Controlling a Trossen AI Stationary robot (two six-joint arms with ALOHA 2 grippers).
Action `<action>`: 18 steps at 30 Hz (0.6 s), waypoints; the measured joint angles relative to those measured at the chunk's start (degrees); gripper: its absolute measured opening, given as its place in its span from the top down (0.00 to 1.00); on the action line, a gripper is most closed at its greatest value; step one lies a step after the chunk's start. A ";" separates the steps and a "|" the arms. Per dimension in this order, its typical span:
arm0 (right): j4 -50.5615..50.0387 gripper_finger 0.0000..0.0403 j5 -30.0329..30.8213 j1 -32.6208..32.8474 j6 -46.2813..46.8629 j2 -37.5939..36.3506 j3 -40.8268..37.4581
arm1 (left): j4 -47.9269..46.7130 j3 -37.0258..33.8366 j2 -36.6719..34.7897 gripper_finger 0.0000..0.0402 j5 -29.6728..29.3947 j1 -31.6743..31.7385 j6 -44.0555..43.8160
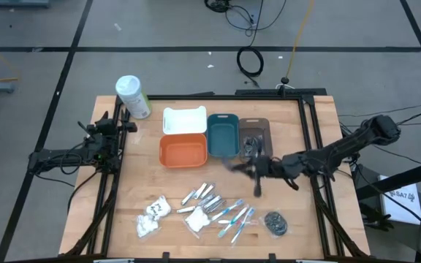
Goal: Pick & Place Travel size toiletries
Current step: Put the black hairbrush into the transparent black bin
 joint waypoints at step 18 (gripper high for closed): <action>-25.13 1.00 21.55 -8.26 12.79 -6.67 -9.17 | 0.00 0.00 0.00 0.29 0.00 -0.01 0.00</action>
